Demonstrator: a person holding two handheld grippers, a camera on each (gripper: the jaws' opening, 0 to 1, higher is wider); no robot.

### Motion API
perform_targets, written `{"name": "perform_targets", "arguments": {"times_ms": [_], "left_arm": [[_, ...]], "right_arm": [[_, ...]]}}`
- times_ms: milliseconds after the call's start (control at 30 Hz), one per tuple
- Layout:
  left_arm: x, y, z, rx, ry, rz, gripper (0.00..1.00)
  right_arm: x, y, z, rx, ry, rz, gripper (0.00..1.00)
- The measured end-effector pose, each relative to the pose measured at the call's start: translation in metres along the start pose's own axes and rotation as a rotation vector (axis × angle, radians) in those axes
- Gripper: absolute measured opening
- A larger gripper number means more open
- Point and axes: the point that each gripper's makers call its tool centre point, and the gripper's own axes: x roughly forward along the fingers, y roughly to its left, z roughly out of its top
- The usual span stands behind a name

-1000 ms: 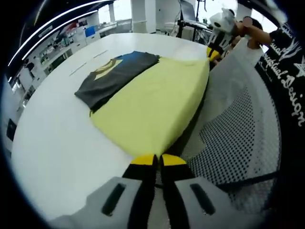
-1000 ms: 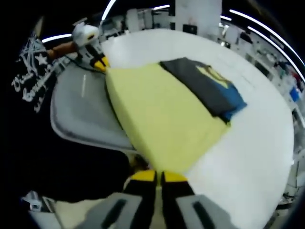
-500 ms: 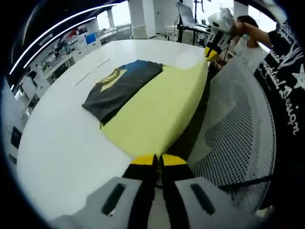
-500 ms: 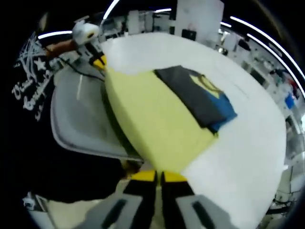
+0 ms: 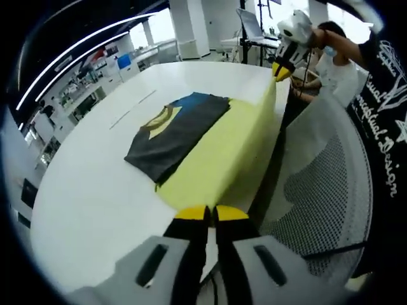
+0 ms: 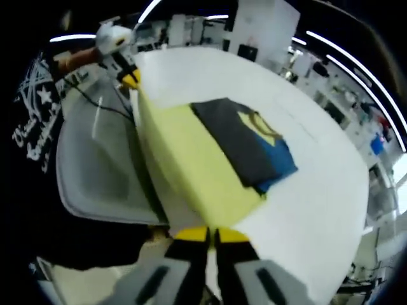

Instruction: Fold the garment on the visible template until the final outline fits inside the template.

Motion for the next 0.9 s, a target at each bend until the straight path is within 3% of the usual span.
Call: {"name": "perform_targets", "arguments": {"times_ms": [633,900], "left_arm": [[0.015,0.065,0.045,0.061,-0.043,0.058,0.00],[0.023,0.103,0.065,0.089,-0.083,0.112,0.00]], "right_arm": [[0.009,-0.067,0.047,-0.016,-0.004,-0.140,0.00],[0.016,-0.103,0.067,-0.069,0.007,-0.217,0.00]]}}
